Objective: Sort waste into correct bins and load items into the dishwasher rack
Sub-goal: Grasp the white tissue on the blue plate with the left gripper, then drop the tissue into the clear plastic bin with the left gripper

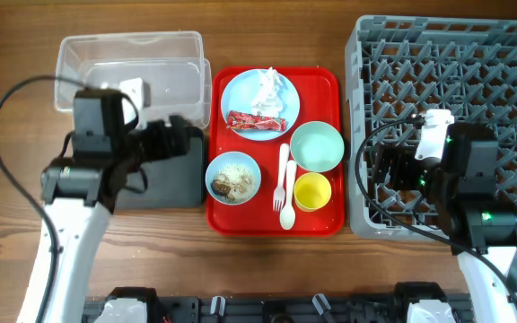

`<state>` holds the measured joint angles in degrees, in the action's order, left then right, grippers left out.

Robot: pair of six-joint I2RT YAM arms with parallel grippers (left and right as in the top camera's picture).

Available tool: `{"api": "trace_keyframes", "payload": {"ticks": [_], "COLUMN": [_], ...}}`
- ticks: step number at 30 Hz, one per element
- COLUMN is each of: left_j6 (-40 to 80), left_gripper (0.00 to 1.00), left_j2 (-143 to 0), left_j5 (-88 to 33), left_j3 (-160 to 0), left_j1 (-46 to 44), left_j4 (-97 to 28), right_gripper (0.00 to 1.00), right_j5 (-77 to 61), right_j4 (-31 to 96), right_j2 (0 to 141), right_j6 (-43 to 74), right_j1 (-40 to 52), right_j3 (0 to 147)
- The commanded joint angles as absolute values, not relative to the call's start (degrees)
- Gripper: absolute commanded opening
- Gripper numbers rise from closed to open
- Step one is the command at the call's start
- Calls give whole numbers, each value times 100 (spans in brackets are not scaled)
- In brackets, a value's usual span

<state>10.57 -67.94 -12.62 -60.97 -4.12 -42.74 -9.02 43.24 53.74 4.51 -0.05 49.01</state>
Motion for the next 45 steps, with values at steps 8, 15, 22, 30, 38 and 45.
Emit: {"api": "trace_keyframes", "payload": {"ticks": [8,15,22,30,38,45], "left_j6": [298,298,298,305,305,346], "left_gripper": [100,100,60,4,4,24], "left_j2": [-9732,-11347,-12036,-10724,-9566,-9682], "left_j5": [-827,-825,-821,-414,242,287], "left_j3": [-7706,-7706,-7706,-7717,-7714,-7712], "left_j1": [-2021,-2469,-2491,-2410,-1577,-755], "left_j4": [-2198,-873,-827,-1205,-1723,-2156], "right_gripper": [100,100,100,100,100,100], "right_j5": [-993,-993,-993,-993,-993,-991], "right_j4": [4353,4434,4445,4473,4464,4460], "right_j2": [5367,5391,5391,5389,5391,5391], "right_j6": [456,454,456,451,451,449], "right_j1": [3,3,3,3,3,3], "right_j3": [5041,5041,5039,5039,5041,5041]}}
